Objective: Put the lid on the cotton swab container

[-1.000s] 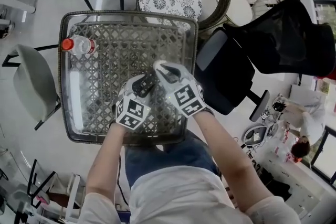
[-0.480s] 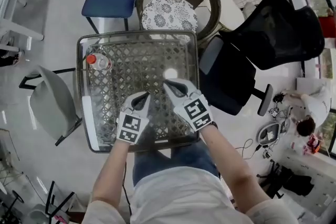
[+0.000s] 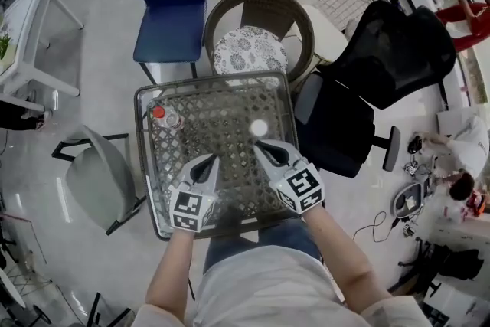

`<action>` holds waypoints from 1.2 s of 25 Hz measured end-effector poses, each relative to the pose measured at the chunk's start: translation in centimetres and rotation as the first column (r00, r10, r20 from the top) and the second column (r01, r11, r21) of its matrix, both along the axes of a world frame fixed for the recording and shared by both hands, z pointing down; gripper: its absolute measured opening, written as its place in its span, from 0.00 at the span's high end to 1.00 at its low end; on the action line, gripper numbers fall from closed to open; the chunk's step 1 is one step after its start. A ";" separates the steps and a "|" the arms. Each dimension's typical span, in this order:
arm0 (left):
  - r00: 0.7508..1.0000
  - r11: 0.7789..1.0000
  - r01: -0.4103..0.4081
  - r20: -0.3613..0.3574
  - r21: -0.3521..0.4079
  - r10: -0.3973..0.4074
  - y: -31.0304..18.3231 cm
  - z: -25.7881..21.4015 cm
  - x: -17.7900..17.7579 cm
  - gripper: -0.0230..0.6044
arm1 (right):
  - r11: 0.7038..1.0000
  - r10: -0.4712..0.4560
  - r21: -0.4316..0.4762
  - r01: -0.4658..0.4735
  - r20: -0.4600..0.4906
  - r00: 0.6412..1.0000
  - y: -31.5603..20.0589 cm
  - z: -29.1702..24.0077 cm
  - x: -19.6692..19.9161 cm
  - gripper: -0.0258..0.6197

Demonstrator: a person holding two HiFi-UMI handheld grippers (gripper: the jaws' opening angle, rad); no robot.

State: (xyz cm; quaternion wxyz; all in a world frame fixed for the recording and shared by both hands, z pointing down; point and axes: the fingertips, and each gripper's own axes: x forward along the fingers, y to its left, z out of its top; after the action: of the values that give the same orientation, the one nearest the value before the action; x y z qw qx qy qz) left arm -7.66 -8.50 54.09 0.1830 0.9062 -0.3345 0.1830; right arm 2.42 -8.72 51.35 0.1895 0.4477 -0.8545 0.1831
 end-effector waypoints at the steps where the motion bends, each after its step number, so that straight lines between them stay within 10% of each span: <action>1: 1.000 1.000 0.002 -0.004 0.013 -0.002 -0.1 -0.9 -0.3 0.95 | 1.000 0.012 0.006 -0.012 0.010 1.000 0.3 -0.7 0.1 0.93; 30: 0.989 0.953 -0.054 -0.114 0.297 0.092 5.0 -21.3 -1.5 0.95 | 0.934 0.173 0.294 -0.204 0.126 0.977 10.6 -19.6 2.8 0.93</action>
State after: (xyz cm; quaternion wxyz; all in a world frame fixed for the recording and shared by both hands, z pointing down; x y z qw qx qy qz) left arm -9.15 -3.53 32.81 0.0604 0.9448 -0.3119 0.0804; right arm 5.23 1.87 31.70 0.0578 0.5419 -0.8338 0.0881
